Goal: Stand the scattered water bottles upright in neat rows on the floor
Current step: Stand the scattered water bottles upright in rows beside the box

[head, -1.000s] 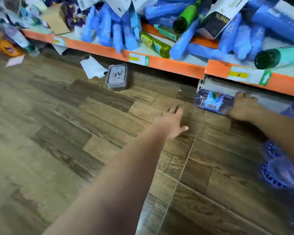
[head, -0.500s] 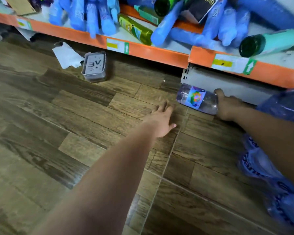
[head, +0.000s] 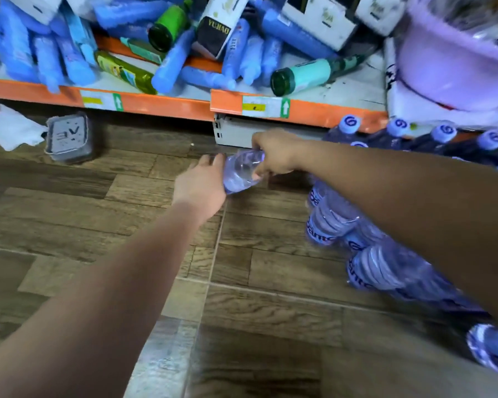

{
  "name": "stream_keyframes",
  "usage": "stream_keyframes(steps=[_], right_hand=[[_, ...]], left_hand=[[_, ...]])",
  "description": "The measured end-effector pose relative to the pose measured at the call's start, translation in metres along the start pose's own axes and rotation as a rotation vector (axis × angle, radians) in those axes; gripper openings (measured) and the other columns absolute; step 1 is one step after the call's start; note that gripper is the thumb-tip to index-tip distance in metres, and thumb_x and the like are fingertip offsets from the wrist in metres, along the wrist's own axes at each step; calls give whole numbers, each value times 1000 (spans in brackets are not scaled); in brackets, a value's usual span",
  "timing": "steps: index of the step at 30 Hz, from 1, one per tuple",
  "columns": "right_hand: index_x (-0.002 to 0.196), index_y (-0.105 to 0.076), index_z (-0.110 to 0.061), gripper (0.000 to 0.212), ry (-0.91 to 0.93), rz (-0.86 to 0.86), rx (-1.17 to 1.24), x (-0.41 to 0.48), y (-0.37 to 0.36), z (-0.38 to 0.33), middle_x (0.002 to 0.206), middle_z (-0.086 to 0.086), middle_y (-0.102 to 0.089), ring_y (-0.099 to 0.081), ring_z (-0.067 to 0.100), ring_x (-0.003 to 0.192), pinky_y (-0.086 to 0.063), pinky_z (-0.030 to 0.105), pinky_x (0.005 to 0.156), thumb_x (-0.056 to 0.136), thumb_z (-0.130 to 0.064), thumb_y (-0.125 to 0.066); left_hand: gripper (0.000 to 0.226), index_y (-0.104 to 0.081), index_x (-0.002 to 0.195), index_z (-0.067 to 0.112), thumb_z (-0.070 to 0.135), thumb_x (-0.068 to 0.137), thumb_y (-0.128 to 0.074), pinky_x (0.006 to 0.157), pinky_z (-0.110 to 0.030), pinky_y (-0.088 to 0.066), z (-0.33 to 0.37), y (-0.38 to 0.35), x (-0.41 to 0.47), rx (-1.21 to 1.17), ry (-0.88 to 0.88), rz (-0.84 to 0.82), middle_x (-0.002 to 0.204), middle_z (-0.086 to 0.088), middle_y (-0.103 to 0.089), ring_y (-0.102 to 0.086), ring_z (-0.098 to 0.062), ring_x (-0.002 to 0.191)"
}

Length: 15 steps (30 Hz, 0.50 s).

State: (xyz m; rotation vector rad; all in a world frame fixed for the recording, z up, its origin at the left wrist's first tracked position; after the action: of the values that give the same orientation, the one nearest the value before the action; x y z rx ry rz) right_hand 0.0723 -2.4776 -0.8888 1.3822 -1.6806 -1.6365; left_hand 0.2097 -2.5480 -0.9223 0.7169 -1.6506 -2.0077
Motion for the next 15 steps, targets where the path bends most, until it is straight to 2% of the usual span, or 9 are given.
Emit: stream_keyframes(steps=[4,7,9,10,11,13,15], right_hand=[[116,-56,-6,48,41,51,65,-42,8,-5,118,15,-62,-57,28,108,-31,23,67,81,-33,-73],[110,-59,-3,44,85,41,9,-75,8,-9,114,16,-62,-56,30,108,-35,28,71,83,-36,-69],[91,-58,-13,26,106,3,-10,-94,2,-5,95,11,-61,-54,31,97,-34,28,69,83,-35,-70],[80,-52,-18,25,113,-12,-2,-103,-1,-1,87,8,-59,-52,29,91,-34,28,68,81,-34,-72],[78,-51,-18,27,118,-23,9,-113,-4,3,86,8,-58,-52,28,89,-37,29,68,79,-32,-73],[91,-58,-9,31,109,-29,45,-130,-9,15,98,13,-63,-57,30,94,-44,35,76,76,-29,-76],[92,-58,-9,30,98,-40,76,-145,-13,28,100,12,-63,-57,28,94,-45,35,78,74,-23,-77]], left_hand=[[44,-40,133,17,13,89,-45,85,-41,-46,14,16,-15,42,-76,56,130,-10,-50,-52,-35,118],[44,-42,135,18,17,91,-45,84,-42,-47,28,24,-26,60,-168,56,134,-10,-49,-54,-36,117],[45,-41,136,20,17,91,-45,85,-41,-48,38,27,-32,84,-228,31,137,-9,-48,-54,-34,119],[45,-41,137,21,18,92,-45,86,-40,-48,43,28,-35,92,-255,17,137,-8,-47,-54,-32,120],[45,-40,137,21,19,92,-45,87,-39,-48,47,29,-37,99,-279,0,138,-7,-47,-53,-31,121],[44,-39,137,20,21,93,-45,89,-39,-47,57,31,-40,113,-326,-50,137,-8,-45,-51,-31,123],[43,-40,136,19,22,93,-46,92,-38,-47,68,32,-42,125,-379,-100,138,-8,-45,-51,-31,123]])
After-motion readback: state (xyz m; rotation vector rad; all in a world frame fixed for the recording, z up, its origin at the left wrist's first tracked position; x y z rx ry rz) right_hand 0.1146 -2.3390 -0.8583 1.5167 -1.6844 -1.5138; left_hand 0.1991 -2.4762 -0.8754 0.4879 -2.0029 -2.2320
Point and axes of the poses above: each hand's wrist, its own x-axis towards the middle knuckle, its own y-axis out of the back of the hand, z = x × y, the point moved 2 cm from there along x, towards the middle knuckle
